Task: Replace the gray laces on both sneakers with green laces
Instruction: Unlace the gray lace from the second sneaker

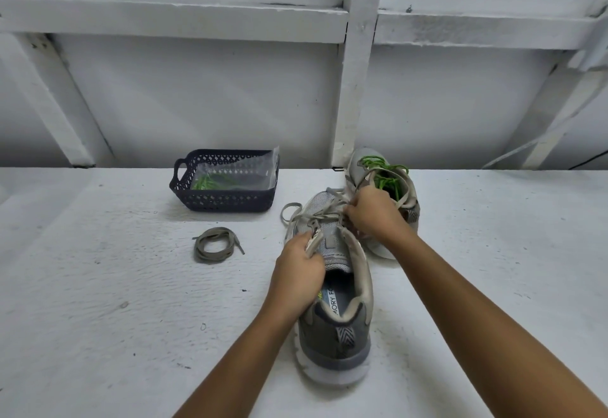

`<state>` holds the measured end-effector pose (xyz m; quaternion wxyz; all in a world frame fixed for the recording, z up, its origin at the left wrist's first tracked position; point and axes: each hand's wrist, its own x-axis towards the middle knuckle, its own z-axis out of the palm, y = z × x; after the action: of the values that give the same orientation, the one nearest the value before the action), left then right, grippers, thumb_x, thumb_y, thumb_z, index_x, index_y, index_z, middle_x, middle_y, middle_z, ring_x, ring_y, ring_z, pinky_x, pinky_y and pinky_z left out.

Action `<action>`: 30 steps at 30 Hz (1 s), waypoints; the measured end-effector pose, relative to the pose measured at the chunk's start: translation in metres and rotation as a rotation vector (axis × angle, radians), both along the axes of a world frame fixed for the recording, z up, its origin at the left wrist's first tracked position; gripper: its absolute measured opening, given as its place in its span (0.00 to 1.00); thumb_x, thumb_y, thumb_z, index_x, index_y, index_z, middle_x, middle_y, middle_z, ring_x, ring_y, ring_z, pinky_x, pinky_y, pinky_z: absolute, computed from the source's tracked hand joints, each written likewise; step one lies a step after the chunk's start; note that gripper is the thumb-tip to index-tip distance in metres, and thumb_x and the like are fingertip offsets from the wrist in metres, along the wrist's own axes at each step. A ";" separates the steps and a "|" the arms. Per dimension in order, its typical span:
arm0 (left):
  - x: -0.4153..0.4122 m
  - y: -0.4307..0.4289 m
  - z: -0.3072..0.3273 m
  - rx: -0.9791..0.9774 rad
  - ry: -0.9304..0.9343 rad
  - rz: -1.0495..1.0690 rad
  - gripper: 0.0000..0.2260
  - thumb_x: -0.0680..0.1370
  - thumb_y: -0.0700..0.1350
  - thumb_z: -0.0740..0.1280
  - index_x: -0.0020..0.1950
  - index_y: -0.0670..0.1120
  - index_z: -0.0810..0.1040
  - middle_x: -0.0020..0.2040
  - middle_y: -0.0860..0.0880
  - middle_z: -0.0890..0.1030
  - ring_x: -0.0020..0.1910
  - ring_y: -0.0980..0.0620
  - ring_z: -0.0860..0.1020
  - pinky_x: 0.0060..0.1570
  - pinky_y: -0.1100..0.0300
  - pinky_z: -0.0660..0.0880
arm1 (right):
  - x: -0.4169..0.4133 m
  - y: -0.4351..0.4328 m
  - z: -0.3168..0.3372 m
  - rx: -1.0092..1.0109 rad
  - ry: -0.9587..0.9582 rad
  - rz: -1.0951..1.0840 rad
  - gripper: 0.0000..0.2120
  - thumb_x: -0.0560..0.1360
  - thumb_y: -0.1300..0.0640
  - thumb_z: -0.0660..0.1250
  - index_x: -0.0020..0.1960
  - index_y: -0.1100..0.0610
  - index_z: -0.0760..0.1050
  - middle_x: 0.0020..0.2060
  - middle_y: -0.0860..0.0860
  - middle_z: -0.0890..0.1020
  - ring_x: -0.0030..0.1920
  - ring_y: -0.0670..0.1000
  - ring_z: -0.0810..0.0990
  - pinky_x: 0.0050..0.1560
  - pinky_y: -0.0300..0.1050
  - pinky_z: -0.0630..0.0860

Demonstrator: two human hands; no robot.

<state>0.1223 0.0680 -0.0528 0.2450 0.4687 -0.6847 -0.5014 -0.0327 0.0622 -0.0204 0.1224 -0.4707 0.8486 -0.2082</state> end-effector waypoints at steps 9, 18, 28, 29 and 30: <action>0.000 0.001 0.001 -0.010 0.003 0.009 0.21 0.77 0.38 0.58 0.70 0.49 0.71 0.65 0.48 0.76 0.57 0.48 0.76 0.53 0.59 0.72 | -0.016 0.000 0.026 -0.387 -0.203 -0.157 0.22 0.80 0.53 0.55 0.32 0.62 0.74 0.30 0.59 0.82 0.31 0.58 0.81 0.41 0.52 0.80; 0.000 0.001 0.002 -0.016 -0.016 0.013 0.21 0.76 0.37 0.58 0.69 0.48 0.71 0.64 0.47 0.76 0.58 0.44 0.76 0.57 0.56 0.72 | -0.002 -0.005 -0.004 0.014 0.073 -0.014 0.09 0.76 0.62 0.61 0.47 0.65 0.78 0.40 0.60 0.80 0.41 0.59 0.79 0.42 0.46 0.76; 0.000 0.001 0.003 -0.027 0.015 0.003 0.22 0.77 0.36 0.57 0.69 0.49 0.71 0.64 0.50 0.76 0.56 0.51 0.75 0.55 0.61 0.71 | -0.011 -0.002 0.029 -0.340 -0.066 -0.101 0.20 0.80 0.52 0.57 0.36 0.64 0.75 0.33 0.61 0.82 0.34 0.60 0.81 0.43 0.52 0.80; 0.001 0.001 0.003 -0.030 0.017 0.003 0.21 0.77 0.36 0.57 0.69 0.49 0.72 0.63 0.50 0.76 0.55 0.51 0.75 0.54 0.62 0.70 | -0.007 0.000 0.025 -0.213 -0.033 -0.077 0.21 0.80 0.50 0.58 0.37 0.64 0.75 0.33 0.60 0.82 0.34 0.58 0.81 0.42 0.48 0.79; 0.000 0.002 0.003 -0.033 0.018 0.005 0.21 0.77 0.36 0.58 0.68 0.49 0.72 0.63 0.50 0.76 0.55 0.51 0.75 0.53 0.62 0.70 | -0.003 0.001 0.020 -0.088 -0.008 -0.050 0.20 0.79 0.49 0.59 0.37 0.63 0.73 0.33 0.58 0.81 0.34 0.56 0.79 0.41 0.44 0.76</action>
<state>0.1228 0.0696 -0.0496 0.2601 0.4616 -0.6897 -0.4935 -0.0362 0.0631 -0.0003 0.0997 -0.4533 0.8498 -0.2500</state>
